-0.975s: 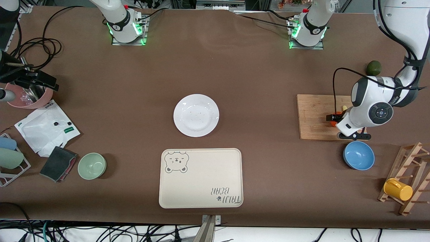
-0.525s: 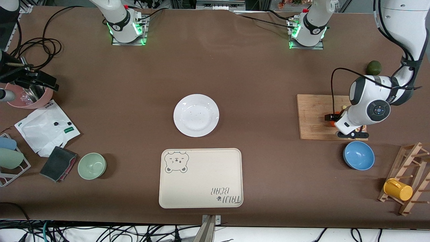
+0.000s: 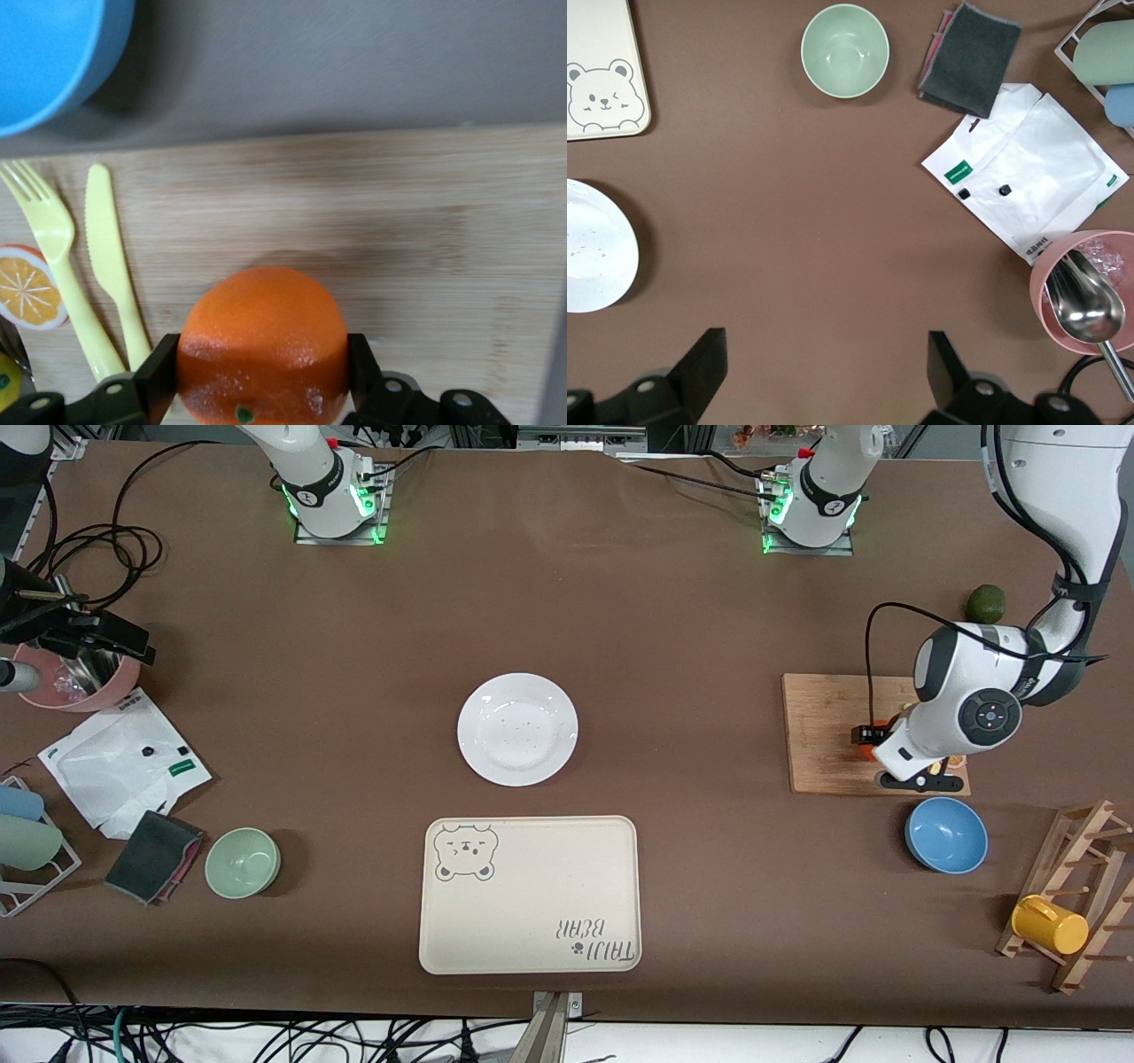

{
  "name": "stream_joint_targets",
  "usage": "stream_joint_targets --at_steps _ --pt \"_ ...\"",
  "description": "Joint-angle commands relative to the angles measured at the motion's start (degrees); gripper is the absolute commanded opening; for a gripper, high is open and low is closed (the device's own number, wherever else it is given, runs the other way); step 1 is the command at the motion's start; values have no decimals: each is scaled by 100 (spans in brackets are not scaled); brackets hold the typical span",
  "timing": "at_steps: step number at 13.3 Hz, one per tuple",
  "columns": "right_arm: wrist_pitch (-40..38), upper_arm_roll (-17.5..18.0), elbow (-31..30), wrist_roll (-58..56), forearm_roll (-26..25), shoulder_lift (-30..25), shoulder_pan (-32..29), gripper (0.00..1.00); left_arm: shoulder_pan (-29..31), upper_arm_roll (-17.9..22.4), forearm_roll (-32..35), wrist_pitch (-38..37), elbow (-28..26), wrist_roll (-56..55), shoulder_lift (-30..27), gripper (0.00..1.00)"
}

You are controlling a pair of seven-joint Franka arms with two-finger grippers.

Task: Place orange and plate with both arms
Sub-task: 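Lift the orange and carry it over the white plate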

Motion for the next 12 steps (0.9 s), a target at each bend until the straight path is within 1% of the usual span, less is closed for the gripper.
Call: stream_joint_targets --at_steps 1,2,4,6,8,9,12 --pt "-21 23 -13 49 34 -26 -25 100 -11 -420 -335 -709 523 -439 -144 26" --pt "-21 23 -13 49 34 -26 -25 100 -55 -578 -564 -867 691 -675 -117 26" --pt "-21 23 -13 49 34 -26 -25 100 -317 -798 -715 -939 867 -1333 -117 24" --pt "-21 23 -13 40 34 -26 -25 100 -957 -834 -890 -939 1043 -2394 -30 24" --pt "-21 23 -13 40 34 -26 -25 100 -1389 -834 -1224 -939 1341 -3153 145 24" --pt "-21 23 -13 40 51 -26 -25 100 -1626 -834 -1417 -939 1612 -3504 303 24" --pt "-29 23 -13 40 60 -26 -25 100 -2364 -834 -1725 -931 2517 -4804 821 24"
